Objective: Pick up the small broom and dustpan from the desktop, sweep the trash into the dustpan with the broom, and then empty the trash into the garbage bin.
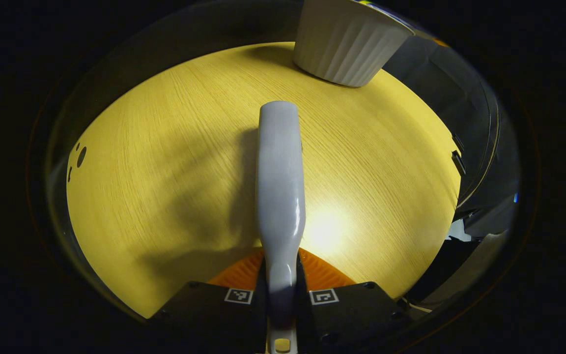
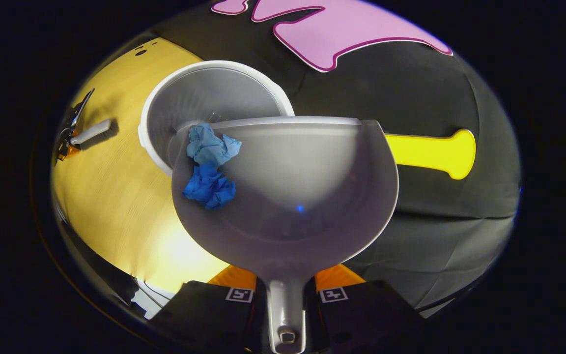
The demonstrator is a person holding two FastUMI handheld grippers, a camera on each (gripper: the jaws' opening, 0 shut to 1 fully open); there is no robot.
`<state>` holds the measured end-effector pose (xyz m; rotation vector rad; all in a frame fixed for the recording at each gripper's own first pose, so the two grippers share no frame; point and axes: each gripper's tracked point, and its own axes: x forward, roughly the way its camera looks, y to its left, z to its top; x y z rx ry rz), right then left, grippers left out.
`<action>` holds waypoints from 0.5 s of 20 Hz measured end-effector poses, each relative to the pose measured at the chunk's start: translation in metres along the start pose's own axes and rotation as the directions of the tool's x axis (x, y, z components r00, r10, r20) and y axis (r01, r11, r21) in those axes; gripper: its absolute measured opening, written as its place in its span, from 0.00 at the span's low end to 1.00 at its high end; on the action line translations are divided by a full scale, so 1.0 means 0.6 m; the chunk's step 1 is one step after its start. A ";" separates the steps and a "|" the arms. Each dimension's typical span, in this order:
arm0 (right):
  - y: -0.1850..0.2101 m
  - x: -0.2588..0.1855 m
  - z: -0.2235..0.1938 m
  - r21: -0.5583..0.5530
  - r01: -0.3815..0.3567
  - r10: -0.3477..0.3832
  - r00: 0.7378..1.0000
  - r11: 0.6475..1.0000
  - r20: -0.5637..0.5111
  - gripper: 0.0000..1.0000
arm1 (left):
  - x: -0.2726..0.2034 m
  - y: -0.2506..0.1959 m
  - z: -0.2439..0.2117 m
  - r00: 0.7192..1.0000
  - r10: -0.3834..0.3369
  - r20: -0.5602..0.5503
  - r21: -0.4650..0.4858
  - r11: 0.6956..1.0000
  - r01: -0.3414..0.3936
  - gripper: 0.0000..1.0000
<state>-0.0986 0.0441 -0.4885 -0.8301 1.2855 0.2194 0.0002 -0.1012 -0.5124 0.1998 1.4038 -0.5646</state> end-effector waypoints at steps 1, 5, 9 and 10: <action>-0.002 0.000 0.006 -0.015 0.007 -0.007 1.000 1.000 0.003 0.34 | -0.001 0.000 0.001 1.000 0.001 0.001 -0.001 1.000 -0.001 0.28; -0.011 0.001 0.019 -0.079 0.023 -0.022 1.000 0.997 0.007 0.34 | -0.003 -0.001 0.003 1.000 0.003 -0.004 0.002 1.000 -0.003 0.28; -0.062 -0.007 0.034 -0.255 0.139 -0.143 0.990 0.957 0.001 0.34 | -0.006 -0.003 0.004 1.000 0.013 -0.009 -0.005 1.000 -0.013 0.28; -0.094 -0.014 0.045 -0.316 0.198 -0.206 0.979 0.928 0.010 0.34 | -0.004 -0.006 0.004 1.000 0.016 -0.011 -0.003 1.000 -0.016 0.28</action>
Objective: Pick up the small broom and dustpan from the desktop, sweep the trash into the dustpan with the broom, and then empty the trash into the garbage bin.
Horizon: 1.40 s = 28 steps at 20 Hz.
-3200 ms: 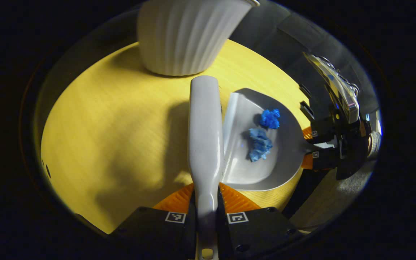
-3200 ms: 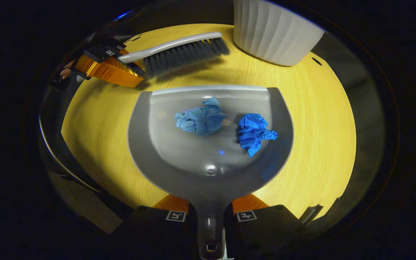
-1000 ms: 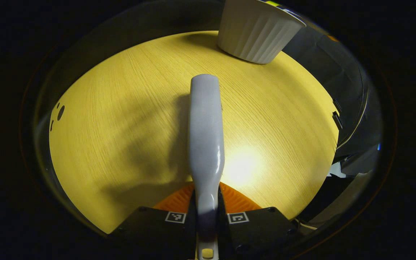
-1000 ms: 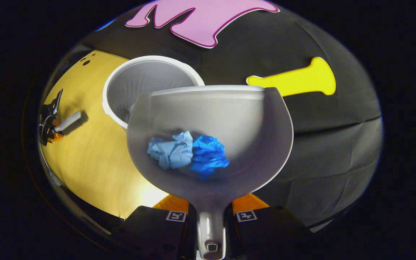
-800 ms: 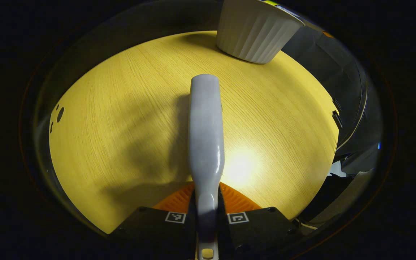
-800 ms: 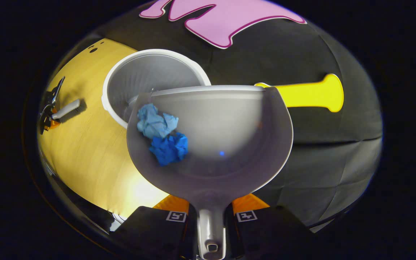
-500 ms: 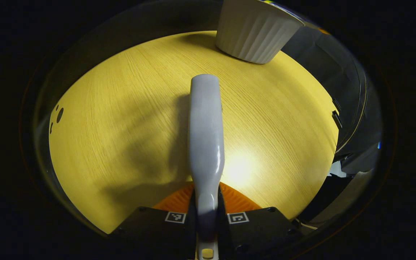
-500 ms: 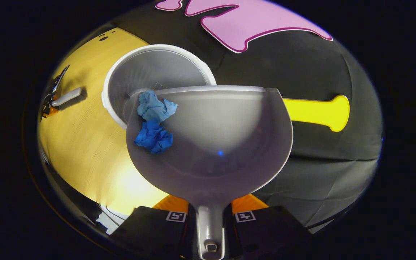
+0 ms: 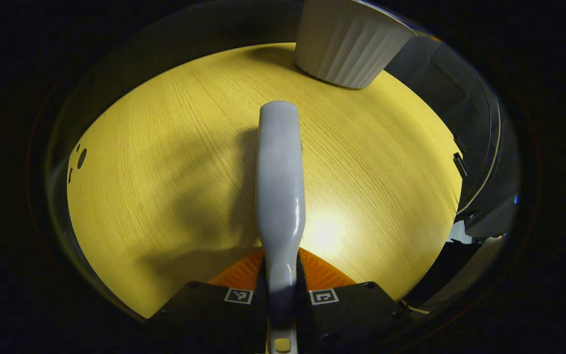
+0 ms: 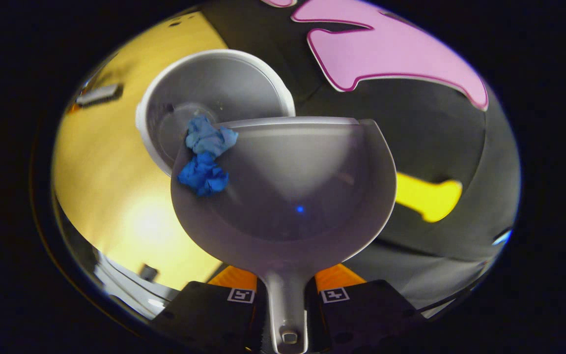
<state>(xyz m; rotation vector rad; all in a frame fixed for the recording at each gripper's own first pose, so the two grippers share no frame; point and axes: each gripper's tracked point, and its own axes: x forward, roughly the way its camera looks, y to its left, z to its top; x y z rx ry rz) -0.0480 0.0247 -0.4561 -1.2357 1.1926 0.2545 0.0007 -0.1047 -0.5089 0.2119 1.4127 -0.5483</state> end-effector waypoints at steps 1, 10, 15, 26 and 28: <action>-0.015 0.000 0.007 0.001 0.015 -0.015 1.000 1.000 0.008 0.34 | 0.001 -0.003 0.001 1.000 0.005 -0.003 -0.001 1.000 -0.005 0.28; 0.006 0.004 0.033 -0.035 -0.006 0.007 1.000 0.999 0.021 0.34 | 0.001 -0.013 -0.010 1.000 0.023 0.003 -0.039 0.999 -0.023 0.28; 0.014 0.008 0.041 0.060 -0.042 0.038 0.998 0.997 0.057 0.34 | 0.004 -0.015 -0.009 1.000 0.025 -0.003 -0.036 0.999 -0.025 0.28; 0.081 -0.001 0.054 0.671 -0.434 0.232 0.898 0.601 0.373 0.34 | 0.008 -0.015 -0.010 0.999 0.035 -0.011 -0.028 0.999 -0.036 0.28; 0.089 0.000 0.059 0.704 -0.486 0.234 0.872 0.518 0.430 0.34 | 0.009 -0.016 -0.009 0.999 0.042 -0.011 -0.030 0.999 -0.042 0.28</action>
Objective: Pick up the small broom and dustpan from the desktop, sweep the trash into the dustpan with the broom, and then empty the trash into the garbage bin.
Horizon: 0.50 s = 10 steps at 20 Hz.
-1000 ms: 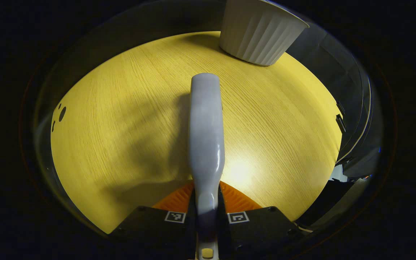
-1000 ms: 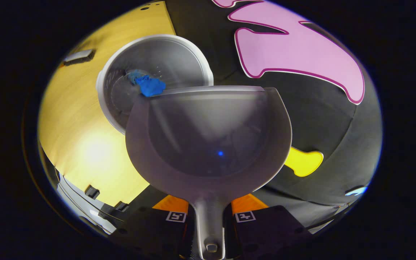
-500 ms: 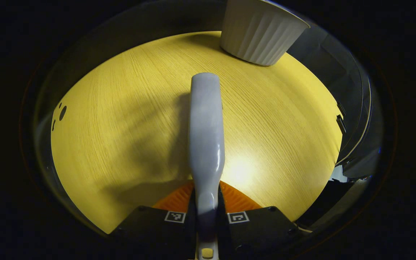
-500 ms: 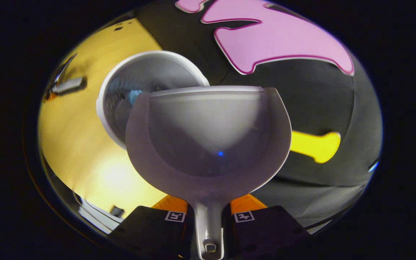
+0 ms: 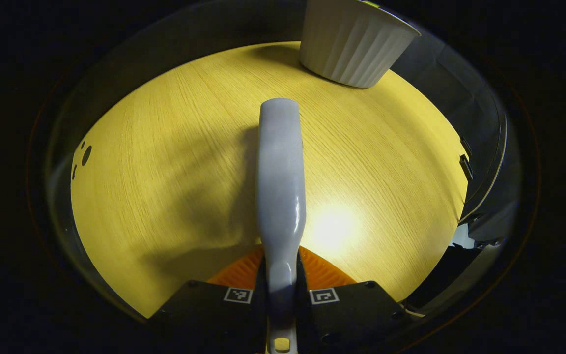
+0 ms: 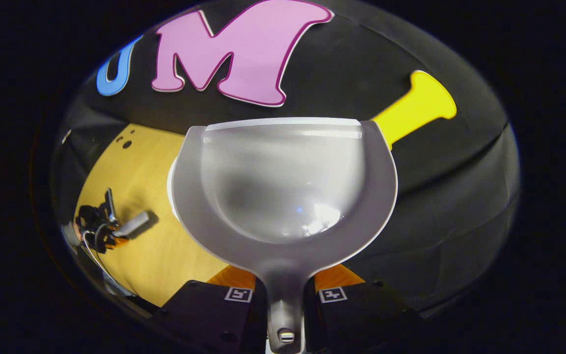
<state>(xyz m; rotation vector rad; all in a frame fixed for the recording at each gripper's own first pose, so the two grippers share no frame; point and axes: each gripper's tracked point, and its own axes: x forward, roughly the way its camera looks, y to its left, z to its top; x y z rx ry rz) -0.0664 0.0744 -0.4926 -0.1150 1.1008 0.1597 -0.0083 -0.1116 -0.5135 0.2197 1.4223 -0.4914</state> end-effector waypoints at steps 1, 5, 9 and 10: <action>0.005 0.001 0.001 0.045 -0.028 0.027 0.999 0.999 0.023 0.34 | 0.001 0.000 0.000 1.000 0.005 0.000 0.002 1.000 -0.005 0.28; 0.020 0.009 -0.015 0.134 -0.113 0.103 0.992 0.985 0.075 0.34 | 0.004 -0.005 -0.002 0.999 0.040 -0.002 0.037 0.999 -0.040 0.28; 0.062 -0.028 -0.067 0.179 -0.193 0.176 0.979 0.965 0.105 0.34 | 0.005 -0.007 -0.002 0.998 0.052 -0.026 0.055 0.997 -0.051 0.28; 0.068 -0.038 -0.094 0.182 -0.200 0.183 0.977 0.963 0.106 0.34 | 0.005 -0.006 -0.001 0.998 0.053 -0.029 0.057 0.997 -0.051 0.28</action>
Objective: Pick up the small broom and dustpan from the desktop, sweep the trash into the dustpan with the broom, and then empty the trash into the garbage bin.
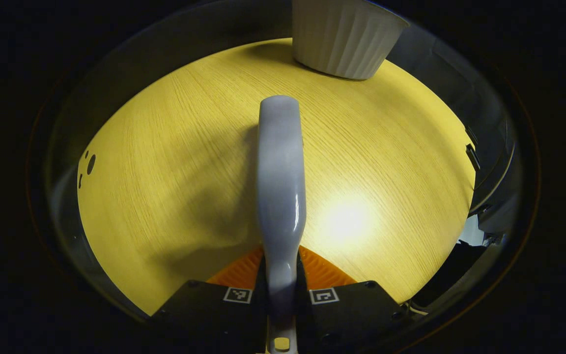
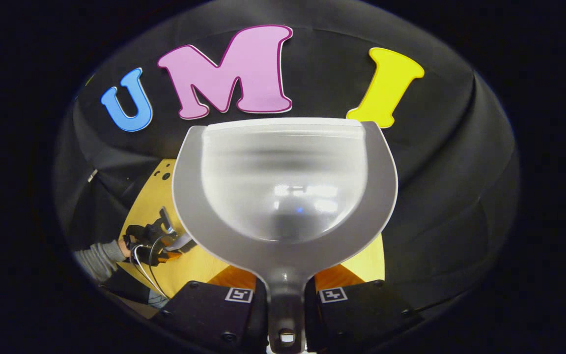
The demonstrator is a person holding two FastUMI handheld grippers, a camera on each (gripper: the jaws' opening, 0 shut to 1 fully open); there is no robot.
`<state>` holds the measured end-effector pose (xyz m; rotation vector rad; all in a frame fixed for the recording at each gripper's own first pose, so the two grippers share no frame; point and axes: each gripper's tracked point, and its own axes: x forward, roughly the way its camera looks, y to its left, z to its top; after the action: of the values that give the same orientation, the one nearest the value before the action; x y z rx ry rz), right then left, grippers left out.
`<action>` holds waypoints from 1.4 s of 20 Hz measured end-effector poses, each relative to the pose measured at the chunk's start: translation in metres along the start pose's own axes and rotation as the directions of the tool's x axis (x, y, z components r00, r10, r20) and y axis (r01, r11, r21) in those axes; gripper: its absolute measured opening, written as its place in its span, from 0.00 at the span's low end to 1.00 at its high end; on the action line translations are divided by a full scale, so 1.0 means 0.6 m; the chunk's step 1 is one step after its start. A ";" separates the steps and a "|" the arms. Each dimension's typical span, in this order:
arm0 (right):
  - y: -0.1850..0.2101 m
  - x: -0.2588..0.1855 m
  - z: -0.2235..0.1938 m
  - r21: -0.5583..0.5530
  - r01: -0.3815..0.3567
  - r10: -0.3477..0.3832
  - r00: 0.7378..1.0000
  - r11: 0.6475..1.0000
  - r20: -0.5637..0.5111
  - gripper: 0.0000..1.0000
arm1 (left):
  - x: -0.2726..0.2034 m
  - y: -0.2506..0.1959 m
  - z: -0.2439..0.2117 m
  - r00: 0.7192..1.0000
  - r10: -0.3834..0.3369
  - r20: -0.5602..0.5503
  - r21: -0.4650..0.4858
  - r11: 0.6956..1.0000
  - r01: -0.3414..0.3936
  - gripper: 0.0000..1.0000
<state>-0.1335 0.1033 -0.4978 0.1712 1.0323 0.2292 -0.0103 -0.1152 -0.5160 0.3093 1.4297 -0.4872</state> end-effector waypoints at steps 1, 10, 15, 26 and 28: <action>0.006 -0.005 -0.023 0.001 -0.005 0.005 1.000 1.000 -0.003 0.34 | 0.000 0.000 0.001 1.000 0.001 -0.001 0.000 1.000 -0.001 0.28; 0.064 0.021 -0.269 -0.082 -0.046 0.032 0.986 0.996 -0.162 0.34 | 0.002 0.000 0.003 1.000 0.008 -0.012 -0.002 1.000 -0.008 0.28; 0.099 0.085 -0.387 -0.135 -0.077 0.036 0.959 0.988 -0.280 0.34 | 0.004 0.000 0.003 1.000 0.012 -0.025 0.003 1.000 -0.012 0.28; 0.163 0.243 -0.523 -0.178 -0.108 0.020 0.901 0.978 -0.434 0.34 | 0.005 0.001 0.002 0.999 0.022 -0.041 -0.001 1.000 -0.022 0.29; 0.169 0.256 -0.534 -0.166 -0.110 0.022 0.889 0.980 -0.457 0.34 | 0.004 0.001 0.003 0.999 0.022 -0.041 -0.002 1.000 -0.022 0.26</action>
<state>-0.3455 0.2525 -0.7608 -0.0236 1.4648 0.4423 -0.0084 -0.1161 -0.5185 0.3346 1.4653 -0.4636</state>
